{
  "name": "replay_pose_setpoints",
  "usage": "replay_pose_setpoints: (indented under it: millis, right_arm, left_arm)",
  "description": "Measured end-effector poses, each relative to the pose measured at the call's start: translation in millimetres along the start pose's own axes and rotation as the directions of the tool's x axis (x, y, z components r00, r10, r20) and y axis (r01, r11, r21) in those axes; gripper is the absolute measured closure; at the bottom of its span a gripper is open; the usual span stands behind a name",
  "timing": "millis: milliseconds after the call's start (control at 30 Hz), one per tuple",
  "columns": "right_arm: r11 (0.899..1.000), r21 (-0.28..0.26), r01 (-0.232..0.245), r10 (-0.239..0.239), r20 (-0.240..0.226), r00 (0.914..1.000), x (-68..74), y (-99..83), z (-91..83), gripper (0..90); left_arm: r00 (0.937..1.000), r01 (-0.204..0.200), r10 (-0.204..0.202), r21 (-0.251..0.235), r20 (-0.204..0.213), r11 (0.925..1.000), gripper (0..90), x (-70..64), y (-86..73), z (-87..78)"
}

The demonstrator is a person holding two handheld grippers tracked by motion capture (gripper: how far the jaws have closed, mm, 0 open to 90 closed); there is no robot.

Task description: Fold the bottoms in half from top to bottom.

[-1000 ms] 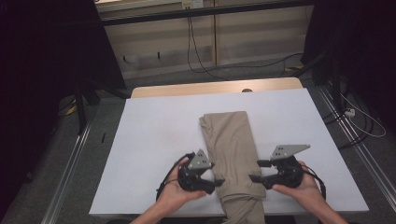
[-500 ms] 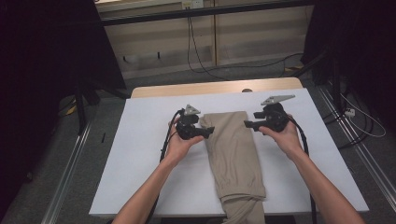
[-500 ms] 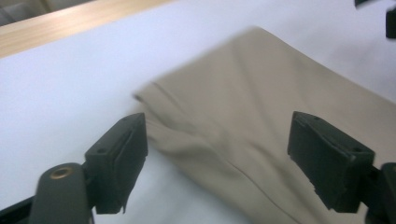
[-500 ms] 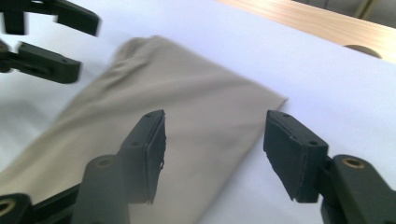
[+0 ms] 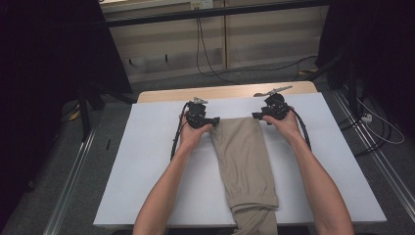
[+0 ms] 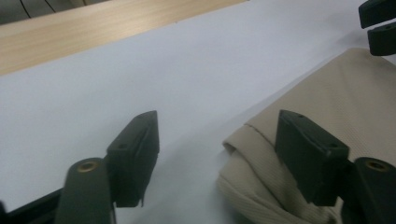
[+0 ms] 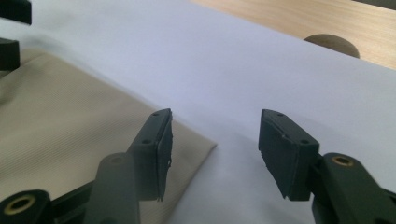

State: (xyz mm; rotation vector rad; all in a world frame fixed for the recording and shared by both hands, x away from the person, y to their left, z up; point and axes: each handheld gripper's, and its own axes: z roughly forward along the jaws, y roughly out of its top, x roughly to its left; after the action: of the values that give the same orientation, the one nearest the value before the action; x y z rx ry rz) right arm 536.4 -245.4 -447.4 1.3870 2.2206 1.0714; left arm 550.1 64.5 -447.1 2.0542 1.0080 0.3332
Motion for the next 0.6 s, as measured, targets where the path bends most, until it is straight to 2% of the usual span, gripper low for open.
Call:
replay_pose_setpoints:
  millis: [33,200,233,300,333,367,400,467,500,533,567,600]
  right_arm:
    - [1.0,0.002,-0.006,0.006,-0.003,1.0,-2.1,0.1,2.0,43.9]
    - [1.0,0.019,-0.017,0.018,-0.049,0.9986,-0.8,-1.4,15.3,43.6]
    - [1.0,0.028,-0.01,0.012,-0.054,0.9985,1.7,-2.7,18.1,41.9]
    - [1.0,0.021,0.011,-0.01,-0.043,0.999,4.9,-3.7,19.1,42.1]
    - [1.0,0.025,0.018,-0.017,-0.044,0.9989,5.4,-4.1,18.5,44.0]
    - [0.999,0.035,0.023,-0.022,-0.052,0.9984,6.7,-4.1,17.6,45.2]
    - [0.998,0.043,0.046,-0.043,-0.049,0.9979,8.4,-3.8,17.5,45.7]
    - [0.996,0.06,0.071,-0.069,-0.042,0.9967,13.3,-2.8,17.2,50.5]
    - [0.994,0.067,0.082,-0.079,-0.048,0.9957,15.3,-2.5,16.7,55.7]
    - [0.993,0.073,0.091,-0.086,-0.067,0.994,16.6,-2.4,16.2,58.4]
    - [0.993,0.074,0.095,-0.09,-0.078,0.9929,17.5,-2.6,15.9,60.9]
    - [0.993,0.074,0.094,-0.088,-0.084,0.9926,17.5,-2.9,15.7,61.8]
  left_arm:
    - [1.0,0.006,-0.006,0.003,-0.007,1.0,33.6,1.4,-0.5,0.9]
    - [0.9987,0.017,-0.018,0.028,0.048,0.9995,35.4,5.2,-6.5,5.8]
    - [0.9981,0.013,-0.016,0.046,0.06,0.9988,34.8,5.2,-8.0,6.7]
    - [0.9972,0.016,-0.019,0.043,0.073,0.9989,31.4,4.6,-10.9,8.1]
    - [0.9961,0.038,-0.041,0.034,0.078,0.9987,29.5,5.0,-11.4,8.8]
    - [0.9958,0.051,-0.054,0.037,0.074,0.998,29.4,5.5,-11.2,8.5]
    - [0.9972,0.043,-0.046,0.039,0.059,0.9983,31.0,3.5,-11.0,8.9]
    - [0.9996,0.007,-0.008,0.037,0.026,0.9993,33.4,-6.7,-10.8,11.3]
    - [0.9991,-0.038,0.037,0.05,0.023,0.998,35.5,-9.4,-10.6,10.8]
    - [0.9981,-0.028,0.025,0.042,0.057,0.9987,42.9,-11.6,-10.9,10.4]
    - [0.9941,-0.03,0.024,0.051,0.106,0.9982,56.1,-10.8,-10.9,9.3]
    - [0.9939,-0.041,0.035,0.052,0.105,0.9978,61.7,-12.0,-11.2,9.1]
